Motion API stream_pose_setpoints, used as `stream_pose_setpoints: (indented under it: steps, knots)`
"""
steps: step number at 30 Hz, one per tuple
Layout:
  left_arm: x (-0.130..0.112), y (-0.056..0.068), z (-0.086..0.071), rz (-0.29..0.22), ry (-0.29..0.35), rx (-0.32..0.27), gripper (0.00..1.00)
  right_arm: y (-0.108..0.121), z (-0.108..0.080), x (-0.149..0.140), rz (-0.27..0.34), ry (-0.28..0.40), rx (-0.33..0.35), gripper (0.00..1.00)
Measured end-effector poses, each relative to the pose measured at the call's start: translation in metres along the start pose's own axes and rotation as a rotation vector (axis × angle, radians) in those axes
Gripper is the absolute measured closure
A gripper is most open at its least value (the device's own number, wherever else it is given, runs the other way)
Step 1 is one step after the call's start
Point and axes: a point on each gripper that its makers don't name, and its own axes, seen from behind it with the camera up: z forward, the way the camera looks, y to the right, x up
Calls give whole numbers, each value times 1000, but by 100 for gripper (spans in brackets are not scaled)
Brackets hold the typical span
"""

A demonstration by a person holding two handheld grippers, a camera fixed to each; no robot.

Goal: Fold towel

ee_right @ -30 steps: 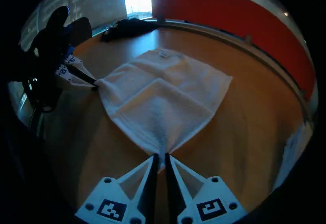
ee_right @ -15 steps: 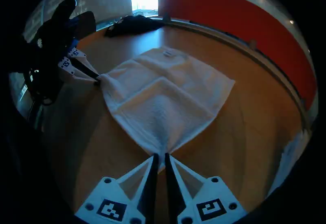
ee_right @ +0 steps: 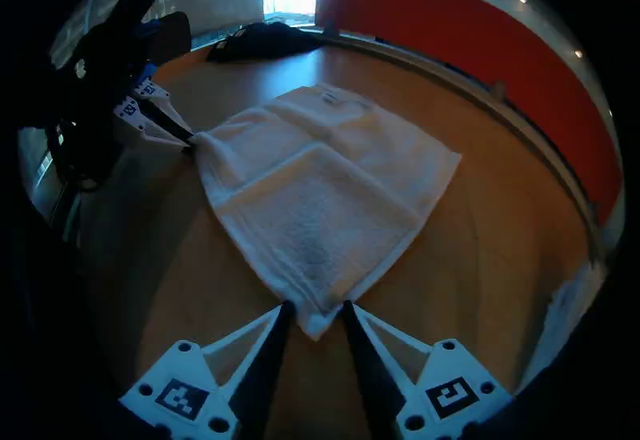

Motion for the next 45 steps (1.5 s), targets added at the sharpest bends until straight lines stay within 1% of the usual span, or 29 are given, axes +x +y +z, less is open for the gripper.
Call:
stream_pose_setpoints:
  steps: [4, 5, 9, 10, 15, 17, 21, 24, 33, 36, 45]
  knots:
    - [0, 0, 0, 0, 0, 0, 86, 0, -1, -2, 9, -1, 2, 49]
    - [0, 0, 0, 0, 0, 0, 86, 0, -1, -2, 11, -2, 4, 51]
    - [0, 0, 0, -1, 2, 0, 86, -1, -1, -2, 33, -3, 13, 70]
    - [0, 0, 0, -1, 2, 0, 85, -1, -1, -2, 38, -3, 14, 73]
    - [0, 0, 0, 1, 3, -1, 85, 0, -2, -3, 56, -7, 22, 81]
    - [0, 0, 0, 2, 2, -1, 85, 0, -2, -2, 47, -10, 24, 86]
    - [0, 0, 0, 3, 3, -1, 86, 0, -2, -1, 26, -21, 25, 87]
    - [0, -1, 0, 0, 3, -1, 86, -1, -3, 0, 25, -22, 34, 88]
    - [3, -2, -1, -3, -1, 1, 86, -3, -6, 8, 27, 5, 35, 89]
    - [11, -3, -5, -10, 14, 4, 87, -1, -10, 15, 31, 22, 30, 89]
    - [41, -10, -22, -67, 59, 15, 87, 8, -28, 43, 41, 90, 20, 90]
